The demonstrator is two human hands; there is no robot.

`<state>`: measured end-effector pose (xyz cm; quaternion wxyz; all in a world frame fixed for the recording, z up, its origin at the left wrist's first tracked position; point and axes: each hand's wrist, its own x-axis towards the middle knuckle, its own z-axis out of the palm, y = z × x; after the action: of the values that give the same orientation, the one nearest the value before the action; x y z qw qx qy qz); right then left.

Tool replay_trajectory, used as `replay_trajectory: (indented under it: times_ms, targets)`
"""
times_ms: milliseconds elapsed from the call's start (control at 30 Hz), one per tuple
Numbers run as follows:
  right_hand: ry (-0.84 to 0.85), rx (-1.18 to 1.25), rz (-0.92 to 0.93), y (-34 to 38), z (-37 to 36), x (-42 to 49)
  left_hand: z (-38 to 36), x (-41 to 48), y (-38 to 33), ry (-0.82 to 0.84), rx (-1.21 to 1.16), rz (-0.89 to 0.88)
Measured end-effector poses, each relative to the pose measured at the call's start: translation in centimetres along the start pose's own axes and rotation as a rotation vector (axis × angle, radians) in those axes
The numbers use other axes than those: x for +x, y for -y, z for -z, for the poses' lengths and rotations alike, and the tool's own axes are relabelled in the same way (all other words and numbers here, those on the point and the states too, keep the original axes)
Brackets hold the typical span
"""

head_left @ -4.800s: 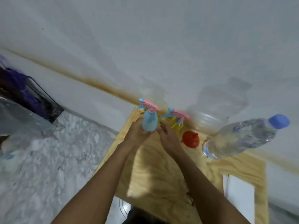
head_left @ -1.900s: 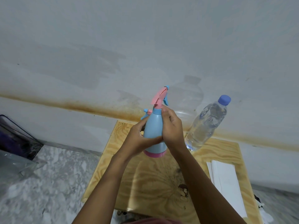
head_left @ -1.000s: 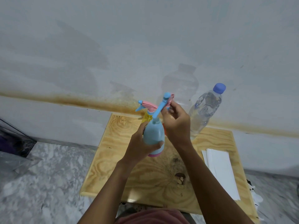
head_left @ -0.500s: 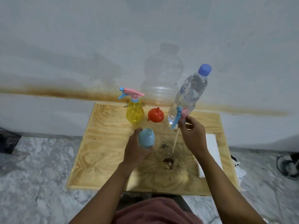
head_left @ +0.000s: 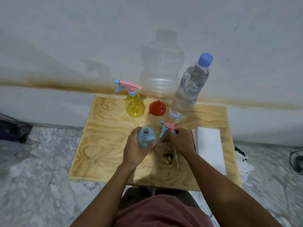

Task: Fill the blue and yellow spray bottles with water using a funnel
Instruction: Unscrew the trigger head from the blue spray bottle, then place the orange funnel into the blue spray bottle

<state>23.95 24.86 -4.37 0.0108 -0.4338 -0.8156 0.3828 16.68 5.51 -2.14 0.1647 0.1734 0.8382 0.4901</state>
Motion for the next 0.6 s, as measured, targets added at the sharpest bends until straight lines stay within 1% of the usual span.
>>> replay_trajectory:
  times_ms: [267,500,600]
  targets:
    - [0.042,-0.069,-0.006,-0.26,-0.75,0.61,0.30,0.39,-0.28,0.045,-0.010,0.038]
    - [0.026,-0.083,0.022,-0.35,-0.35,0.32,0.18,0.44,-0.28,0.040,-0.017,0.051]
    - [0.054,-0.082,0.035,-0.36,0.18,0.16,0.19,0.39,-0.27,0.040,-0.025,0.048]
